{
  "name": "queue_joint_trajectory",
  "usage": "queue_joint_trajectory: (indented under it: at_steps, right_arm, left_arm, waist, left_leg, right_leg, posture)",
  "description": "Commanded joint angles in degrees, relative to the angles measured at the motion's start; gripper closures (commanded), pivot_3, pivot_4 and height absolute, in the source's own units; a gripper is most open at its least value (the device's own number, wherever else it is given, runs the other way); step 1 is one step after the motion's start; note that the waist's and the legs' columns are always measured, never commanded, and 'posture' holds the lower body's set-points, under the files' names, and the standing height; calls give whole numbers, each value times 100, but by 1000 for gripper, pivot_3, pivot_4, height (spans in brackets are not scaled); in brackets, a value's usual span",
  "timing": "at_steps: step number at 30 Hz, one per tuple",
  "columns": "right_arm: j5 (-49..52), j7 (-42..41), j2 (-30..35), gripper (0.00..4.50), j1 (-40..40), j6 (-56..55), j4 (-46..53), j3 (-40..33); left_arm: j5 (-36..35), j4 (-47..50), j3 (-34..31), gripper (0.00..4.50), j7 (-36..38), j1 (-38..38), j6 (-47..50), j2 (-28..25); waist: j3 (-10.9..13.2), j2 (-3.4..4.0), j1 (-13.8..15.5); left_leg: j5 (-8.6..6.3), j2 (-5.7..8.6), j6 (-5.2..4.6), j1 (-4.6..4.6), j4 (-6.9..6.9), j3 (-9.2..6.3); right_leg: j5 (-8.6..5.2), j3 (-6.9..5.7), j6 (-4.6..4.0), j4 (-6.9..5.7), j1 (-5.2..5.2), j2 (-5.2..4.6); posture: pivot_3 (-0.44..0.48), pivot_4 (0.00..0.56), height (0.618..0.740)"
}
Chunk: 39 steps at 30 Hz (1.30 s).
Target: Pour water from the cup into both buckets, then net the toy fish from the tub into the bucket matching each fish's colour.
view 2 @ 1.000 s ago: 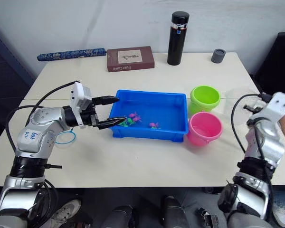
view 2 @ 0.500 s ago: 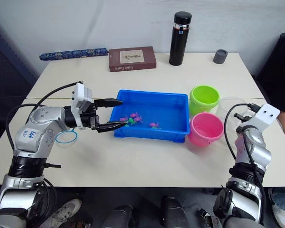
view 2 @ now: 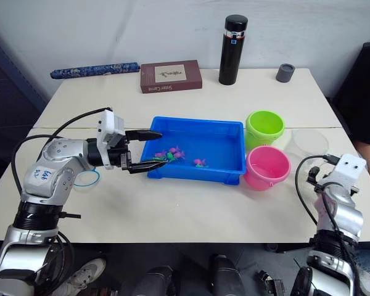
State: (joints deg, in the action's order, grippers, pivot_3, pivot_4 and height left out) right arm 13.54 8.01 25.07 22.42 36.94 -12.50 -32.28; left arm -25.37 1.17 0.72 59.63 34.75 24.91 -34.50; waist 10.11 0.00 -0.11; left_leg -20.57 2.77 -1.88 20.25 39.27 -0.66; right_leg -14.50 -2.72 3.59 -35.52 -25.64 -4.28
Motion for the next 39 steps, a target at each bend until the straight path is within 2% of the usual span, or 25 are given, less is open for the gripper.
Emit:
queue_joint_trajectory:
  at_steps: [1, 8, 12, 14, 16, 19, 23, 28, 33, 36, 39]
  right_arm:
    - [185, -226, 217, 50, -418, 631, 994, -98]
    - [715, -1163, 750, 50, -1287, 1890, 2360, -55]
    - [1542, -2747, 1700, 50, -1859, 2238, 3004, -235]
    - [1949, -3670, 2168, 50, -1897, 1998, 3210, -356]
    - [2139, -4100, 2398, 50, -1901, 1837, 3298, -363]
    - [2289, -5015, 2767, 50, -1820, 1172, 3530, -115]
    - [2736, -5825, 2829, 50, -1540, 892, 3710, 369]
    - [3216, -6037, 2458, 50, -1274, 887, 4378, 1276]
    - [2882, -5967, 2110, 50, -1359, 459, 4875, 2153]
    - [2743, -5901, 2065, 50, -1391, 276, 4910, 2326]
    - [2602, -5879, 2059, 50, -1387, 74, 4898, 2389]
  left_arm:
    - [33, -55, -21, 0, 64, 152, -152, 5]
    - [37, -220, -98, 0, 6, 103, -201, 51]
    - [0, -193, -321, 0, -250, -103, -87, 20]
    - [36, -188, -432, 0, -426, -220, -49, -7]
    - [65, -185, -470, 0, -520, -260, -26, -14]
    - [157, -226, -712, 0, -1241, -323, 358, -7]
    - [230, -346, -948, 0, -1883, -297, 763, -57]
    - [435, -643, -1357, 0, -2613, -421, 925, -139]
    - [761, -1046, -1477, 0, -2987, -688, 784, -281]
    - [891, -1428, -1468, 0, -3014, -682, 636, -334]
    - [1083, -2306, -1436, 0, -3071, -450, 335, -374]
  waist:
    - [0, 0, 3]
    - [0, 0, 15]
    - [0, 0, 34]
    - [1, 0, 36]
    - [3, -4, 14]
    - [4, -8, 34]
    - [8, -15, 55]
    - [9, -17, 119]
    - [9, -17, 158]
    - [8, -24, 195]
    - [7, -28, 208]
  left_leg:
    - [0, 0, 0, 0, 0, 0]
    - [-1, 0, -1, 1, -1, 0]
    - [-3, 1, -7, -1, -1, 0]
    - [-5, 0, -10, 0, -2, 1]
    - [-8, 0, -16, -6, -2, 4]
    - [-9, -3, -16, -9, -2, -6]
    - [-7, -2, -12, -7, -1, -5]
    - [-6, -2, -3, -4, -1, -15]
    - [-9, -1, 3, -3, -1, -18]
    - [-8, 3, 2, 0, 0, -20]
    - [-8, 10, 0, 2, 1, -23]
  right_leg:
    - [0, 0, 0, 0, 0, 0]
    - [0, 0, 0, 1, 1, 0]
    - [0, 1, 1, 2, 3, -2]
    - [0, -1, 1, 6, 3, 1]
    - [1, 2, 2, 10, 9, 3]
    - [1, -5, 2, 19, 14, 6]
    - [2, -5, 4, 20, 16, 5]
    - [4, -12, 6, 24, 14, 3]
    - [4, -15, 6, 47, 14, 3]
    - [5, -19, 9, 52, 15, -5]
    - [6, -24, 11, 54, 16, -10]
  posture:
    - [0, 150, 739]
    - [0, 150, 739]
    - [0, 150, 739]
    - [0, 150, 739]
    - [0, 150, 739]
    - [0, 150, 739]
    - [0, 150, 739]
    - [0, 150, 739]
    - [0, 150, 739]
    - [0, 150, 739]
    - [0, 150, 739]
